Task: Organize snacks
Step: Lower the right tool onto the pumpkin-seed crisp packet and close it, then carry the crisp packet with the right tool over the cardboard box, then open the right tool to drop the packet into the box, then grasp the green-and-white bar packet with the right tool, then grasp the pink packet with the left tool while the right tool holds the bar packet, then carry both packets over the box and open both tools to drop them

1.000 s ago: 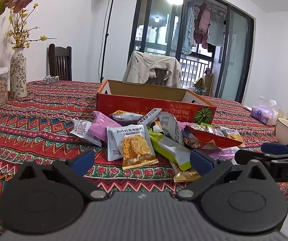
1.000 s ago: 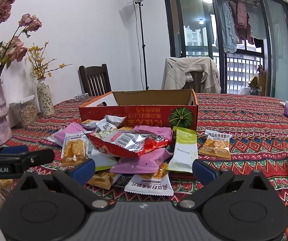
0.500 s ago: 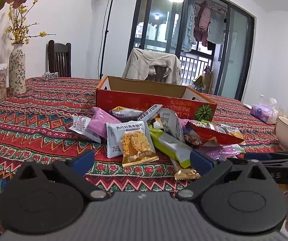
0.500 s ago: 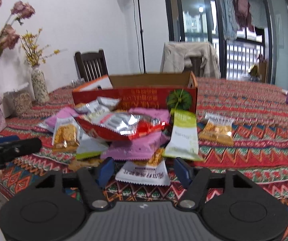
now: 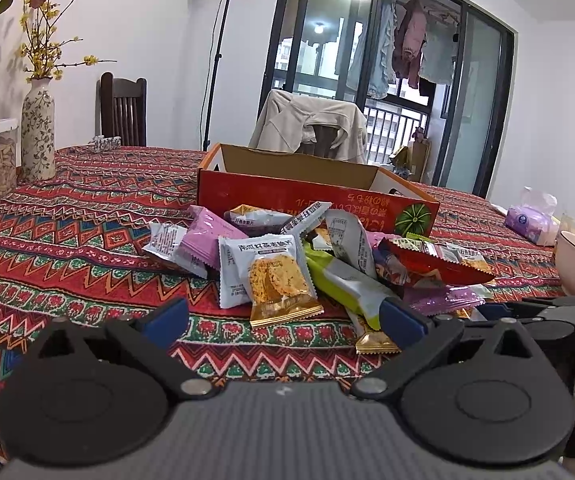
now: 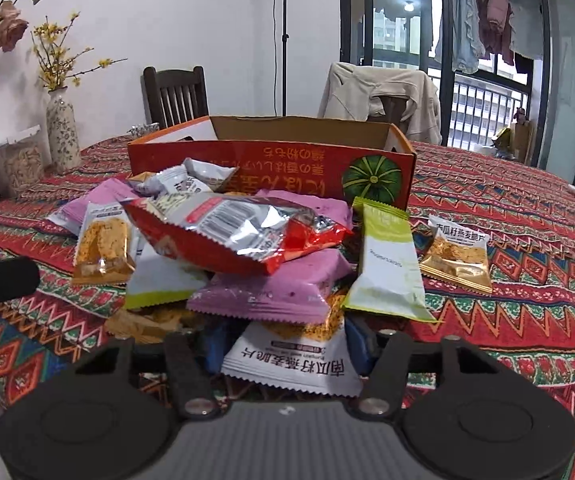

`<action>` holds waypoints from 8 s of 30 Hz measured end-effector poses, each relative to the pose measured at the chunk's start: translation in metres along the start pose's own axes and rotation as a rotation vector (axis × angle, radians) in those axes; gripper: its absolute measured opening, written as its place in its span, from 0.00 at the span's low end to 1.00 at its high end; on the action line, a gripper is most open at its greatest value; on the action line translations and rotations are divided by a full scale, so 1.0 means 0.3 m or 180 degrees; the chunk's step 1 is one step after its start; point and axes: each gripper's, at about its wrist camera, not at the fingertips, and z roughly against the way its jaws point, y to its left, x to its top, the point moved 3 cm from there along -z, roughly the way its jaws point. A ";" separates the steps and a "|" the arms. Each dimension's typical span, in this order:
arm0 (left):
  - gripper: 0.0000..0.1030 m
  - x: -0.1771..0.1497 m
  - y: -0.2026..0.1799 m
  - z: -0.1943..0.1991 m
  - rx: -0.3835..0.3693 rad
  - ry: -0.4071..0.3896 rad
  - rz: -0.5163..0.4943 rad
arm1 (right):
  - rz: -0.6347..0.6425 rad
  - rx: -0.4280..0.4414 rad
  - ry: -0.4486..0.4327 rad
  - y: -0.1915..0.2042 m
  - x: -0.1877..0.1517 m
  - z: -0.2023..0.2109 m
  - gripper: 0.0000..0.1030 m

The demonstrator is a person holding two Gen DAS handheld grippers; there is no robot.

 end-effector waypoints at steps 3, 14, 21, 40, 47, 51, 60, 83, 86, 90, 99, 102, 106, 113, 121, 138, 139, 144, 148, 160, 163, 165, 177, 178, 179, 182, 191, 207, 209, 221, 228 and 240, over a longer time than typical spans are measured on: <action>1.00 0.001 0.004 -0.002 0.0005 0.0009 0.0010 | -0.0001 -0.0033 -0.0076 -0.010 -0.010 0.026 0.43; 1.00 0.001 0.009 -0.020 0.0029 0.0128 0.0054 | -0.0034 -0.0022 -0.0318 -0.056 -0.022 0.140 0.35; 1.00 0.023 0.004 -0.057 0.0181 0.0195 0.0024 | -0.0084 -0.0124 -0.0535 -0.104 0.002 0.201 0.35; 0.55 0.096 -0.041 -0.309 0.0579 0.0498 0.0058 | -0.0284 -0.0250 -0.0732 -0.234 0.043 0.192 0.35; 0.41 0.094 -0.026 -0.309 0.0713 0.0387 0.0084 | -0.0272 -0.0173 -0.0748 -0.249 0.050 0.171 0.35; 0.41 0.100 -0.038 -0.275 0.0652 0.0311 0.0008 | -0.0291 -0.0207 -0.0791 -0.270 0.058 0.170 0.35; 0.41 0.192 -0.050 -0.220 0.0526 0.0083 -0.0175 | -0.0243 -0.0205 -0.0898 -0.278 0.123 0.159 0.35; 0.41 0.562 -0.100 -0.450 0.0319 -0.0295 -0.0244 | -0.0163 -0.0051 -0.1089 -0.226 0.595 -0.136 0.36; 0.41 0.576 -0.099 -0.509 0.0320 -0.0265 -0.0224 | -0.0219 -0.0015 -0.1016 -0.221 0.636 -0.202 0.36; 0.41 0.567 -0.081 -0.595 0.0334 -0.0201 -0.0109 | -0.0260 -0.0023 -0.0925 -0.223 0.663 -0.301 0.36; 0.41 0.524 0.044 -0.748 0.0501 -0.0071 0.0057 | -0.0391 -0.0063 -0.0667 -0.263 0.608 -0.461 0.36; 0.41 0.517 0.069 -0.766 0.0529 0.0022 0.0111 | -0.0405 -0.0021 -0.0625 -0.258 0.598 -0.468 0.36; 0.53 0.508 0.053 -0.760 0.0500 0.0008 0.0057 | -0.0416 -0.0032 -0.0554 -0.259 0.582 -0.476 0.46; 1.00 0.504 0.042 -0.723 0.0513 -0.0181 0.0069 | -0.0570 0.0058 -0.0731 -0.287 0.573 -0.440 1.00; 1.00 0.504 0.041 -0.714 0.0423 -0.0156 0.0129 | -0.0548 0.0040 -0.0740 -0.283 0.570 -0.424 1.00; 1.00 0.511 0.027 -0.423 0.0480 -0.0318 0.0205 | -0.0575 0.0168 -0.0887 -0.257 0.546 -0.160 1.00; 1.00 0.503 0.026 -0.408 0.0480 -0.0310 0.0196 | -0.0565 0.0154 -0.0868 -0.254 0.532 -0.146 1.00; 1.00 0.454 0.026 -0.333 0.0455 -0.0283 0.0165 | -0.0510 0.0084 -0.0788 -0.238 0.456 -0.081 1.00; 1.00 0.406 0.031 -0.283 0.0448 -0.0245 0.0138 | -0.0503 0.0042 -0.0712 -0.238 0.388 -0.039 1.00; 1.00 0.274 0.080 -0.201 0.0555 -0.0045 0.0166 | -0.0443 -0.0081 -0.0455 -0.257 0.234 0.036 0.90; 1.00 0.253 0.097 -0.188 0.0565 -0.0014 0.0193 | -0.0455 -0.0152 -0.0380 -0.268 0.207 0.035 0.77; 1.00 0.244 0.105 -0.183 0.0592 0.0004 0.0191 | -0.0490 -0.0116 -0.0338 -0.277 0.196 0.030 0.68; 1.00 0.236 0.146 -0.145 0.0683 -0.0013 0.0202 | -0.0424 -0.0091 0.0011 -0.276 0.195 -0.098 0.48; 1.00 0.234 0.152 -0.142 0.0700 -0.0013 0.0203 | -0.0402 -0.0093 0.0035 -0.275 0.196 -0.110 0.48; 1.00 0.233 0.158 -0.140 0.0720 -0.0009 0.0210 | -0.0382 -0.0117 0.0076 -0.276 0.198 -0.127 0.46; 1.00 0.230 0.175 -0.139 0.0757 0.0004 0.0243 | -0.0405 -0.0162 0.0194 -0.283 0.190 -0.175 0.42; 1.00 0.206 0.195 -0.169 0.0770 0.0097 0.0206 | -0.0521 -0.0120 -0.0013 -0.296 0.144 -0.177 0.35; 1.00 0.214 0.210 -0.273 0.0923 0.0233 -0.0023 | -0.0647 -0.0071 -0.0333 -0.319 0.130 -0.125 0.35; 1.00 0.218 0.176 -0.300 0.0932 0.0262 -0.0171 | -0.0665 -0.0058 -0.0327 -0.322 0.126 -0.126 0.35; 0.80 0.193 0.025 -0.477 0.1063 0.0485 -0.0778 | -0.0752 0.0028 -0.0398 -0.334 0.115 -0.113 0.35; 0.60 0.177 0.050 -0.487 0.1073 0.0483 -0.0591 | -0.0777 0.0083 -0.0426 -0.338 0.116 -0.116 0.35; 0.59 0.229 0.097 -0.323 0.0900 0.0185 -0.0269 | -0.0749 0.0063 -0.0547 -0.330 0.115 -0.099 0.35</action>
